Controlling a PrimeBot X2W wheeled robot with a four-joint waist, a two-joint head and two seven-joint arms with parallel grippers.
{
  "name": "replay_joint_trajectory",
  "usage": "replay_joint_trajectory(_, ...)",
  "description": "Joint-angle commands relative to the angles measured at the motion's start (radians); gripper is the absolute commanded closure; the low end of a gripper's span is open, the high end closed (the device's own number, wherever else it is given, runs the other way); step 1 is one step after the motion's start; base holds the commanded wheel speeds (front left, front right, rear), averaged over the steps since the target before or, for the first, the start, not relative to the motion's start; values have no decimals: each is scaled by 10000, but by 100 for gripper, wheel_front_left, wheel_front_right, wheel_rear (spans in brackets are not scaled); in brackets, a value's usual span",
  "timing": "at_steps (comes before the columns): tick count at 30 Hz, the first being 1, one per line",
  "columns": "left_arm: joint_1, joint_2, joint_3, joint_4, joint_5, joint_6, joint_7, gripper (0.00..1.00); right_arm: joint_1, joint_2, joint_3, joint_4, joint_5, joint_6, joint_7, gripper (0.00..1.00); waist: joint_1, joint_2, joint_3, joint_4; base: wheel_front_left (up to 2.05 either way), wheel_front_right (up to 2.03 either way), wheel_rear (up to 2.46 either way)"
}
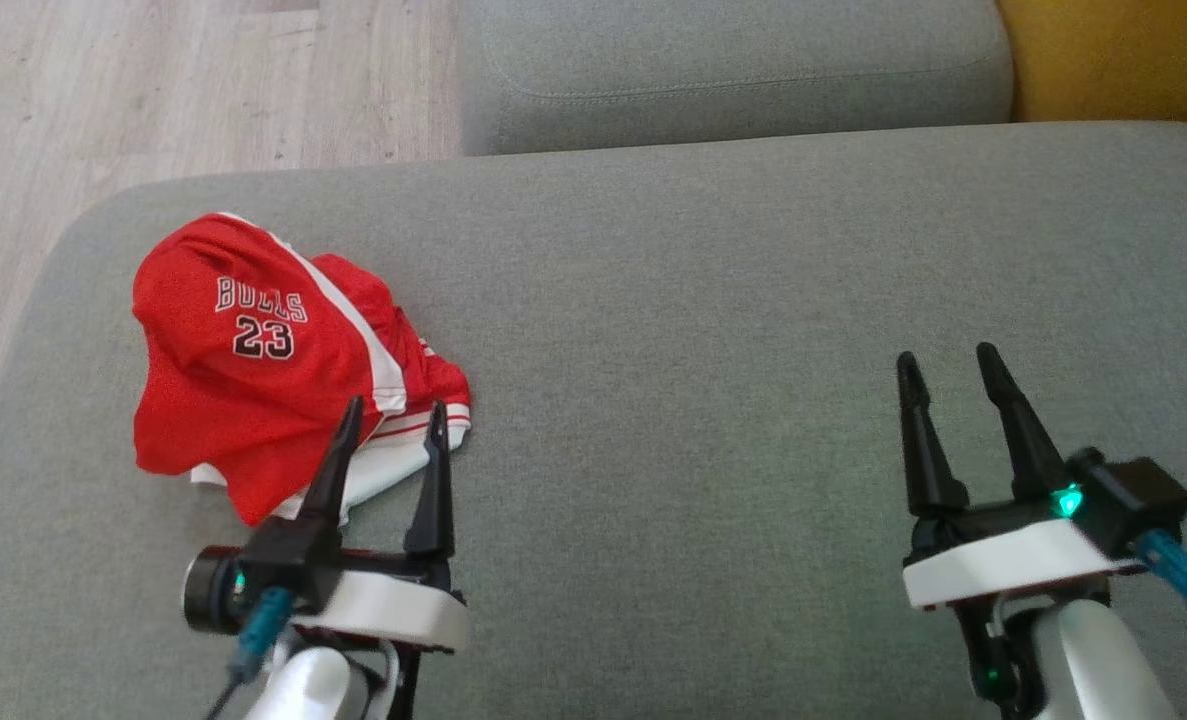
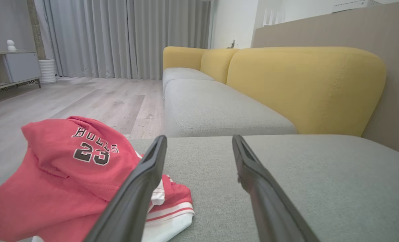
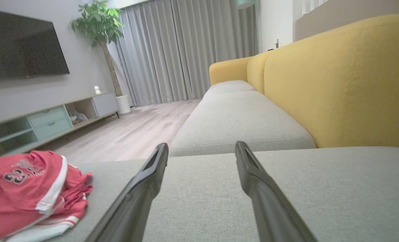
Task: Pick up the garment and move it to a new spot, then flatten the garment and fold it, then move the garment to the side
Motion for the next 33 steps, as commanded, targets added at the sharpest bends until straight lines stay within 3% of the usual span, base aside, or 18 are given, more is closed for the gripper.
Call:
replay_joint_trajectory(1, -406, 104, 358, -443, 27, -89, -156, 0, -302, -69, 162, -376, 258, -6, -180, 0, 0, 0, 6, -5, 0, 0, 0)
replay_joint_trajectory(9, 113, -356, 1229, -790, -240, -1082, -393, 0, -168, -73, 256, -80, 1159, -6, -416, 0, 0, 0, 17, -37, 0, 0, 0)
replay_joint_trajectory(17, 546, -761, 1642, 39, 535, -1973, -629, 0, -137, -77, 672, 818, 1277, -7, -652, 0, 0, 0, -39, -136, 0, 0, 0)
replay_joint_trajectory(26, 527, -1089, 1819, 883, 1816, -2476, -906, 0, -379, -81, 915, 1439, 410, -7, -927, 0, 0, 0, -104, -191, 0, 0, 0)
replay_joint_trajectory(33, 530, -1238, 2081, 968, 1998, -2682, -906, 0, -382, -81, 822, 1380, 437, -7, -927, 0, 0, 0, -139, -142, 0, 0, 0)
